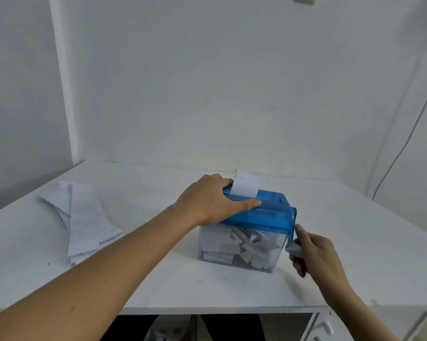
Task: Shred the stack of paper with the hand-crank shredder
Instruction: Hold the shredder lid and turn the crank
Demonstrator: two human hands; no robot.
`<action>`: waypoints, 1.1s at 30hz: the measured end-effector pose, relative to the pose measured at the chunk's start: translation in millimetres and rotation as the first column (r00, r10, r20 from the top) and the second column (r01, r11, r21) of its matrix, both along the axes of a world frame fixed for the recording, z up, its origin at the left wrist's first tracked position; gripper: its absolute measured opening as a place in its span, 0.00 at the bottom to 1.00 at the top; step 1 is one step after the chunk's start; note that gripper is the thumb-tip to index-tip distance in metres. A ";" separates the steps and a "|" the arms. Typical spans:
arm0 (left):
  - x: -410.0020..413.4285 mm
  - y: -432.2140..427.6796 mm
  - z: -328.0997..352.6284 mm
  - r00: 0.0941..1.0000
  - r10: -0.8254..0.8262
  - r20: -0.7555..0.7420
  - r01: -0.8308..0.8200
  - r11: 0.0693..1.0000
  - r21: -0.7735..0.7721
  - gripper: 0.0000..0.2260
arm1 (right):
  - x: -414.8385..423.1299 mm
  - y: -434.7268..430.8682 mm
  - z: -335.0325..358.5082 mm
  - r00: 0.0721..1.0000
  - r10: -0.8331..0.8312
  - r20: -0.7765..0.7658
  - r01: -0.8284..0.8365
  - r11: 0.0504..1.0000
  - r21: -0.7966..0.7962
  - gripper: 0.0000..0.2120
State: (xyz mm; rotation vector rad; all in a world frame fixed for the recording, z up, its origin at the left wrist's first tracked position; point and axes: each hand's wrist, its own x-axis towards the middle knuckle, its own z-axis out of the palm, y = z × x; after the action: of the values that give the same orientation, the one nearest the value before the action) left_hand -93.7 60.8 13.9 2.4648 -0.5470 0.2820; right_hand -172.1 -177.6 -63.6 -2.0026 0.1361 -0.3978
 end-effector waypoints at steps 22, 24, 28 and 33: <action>10.5 0.6 -2.4 0.998 -0.059 -0.017 0.059 0.998 -0.015 0.53 | 77.9 -17.9 98.6 0.957 -0.074 0.282 0.075 0.997 0.009 0.13; 10.8 -0.5 -2.0 0.999 -0.051 -0.019 0.051 0.999 -0.014 0.55 | 87.7 -20.5 97.8 0.949 -0.133 0.284 0.155 0.987 -0.054 0.13; 7.8 0.0 -1.3 0.999 -0.038 -0.016 0.038 0.999 0.012 0.57 | 97.4 -13.3 73.4 0.965 -0.173 0.197 0.228 0.925 -0.303 0.11; 3.3 1.0 4.3 1.000 -0.025 0.012 0.022 0.984 0.175 0.58 | 98.5 -13.7 55.6 0.974 -0.199 0.111 0.227 0.879 -0.419 0.11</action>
State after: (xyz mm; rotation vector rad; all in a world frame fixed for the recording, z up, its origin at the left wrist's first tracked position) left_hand -90.4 61.8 18.2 2.6248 -0.6300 0.2510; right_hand -73.6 -191.3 -7.9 -2.4171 0.2481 -0.6822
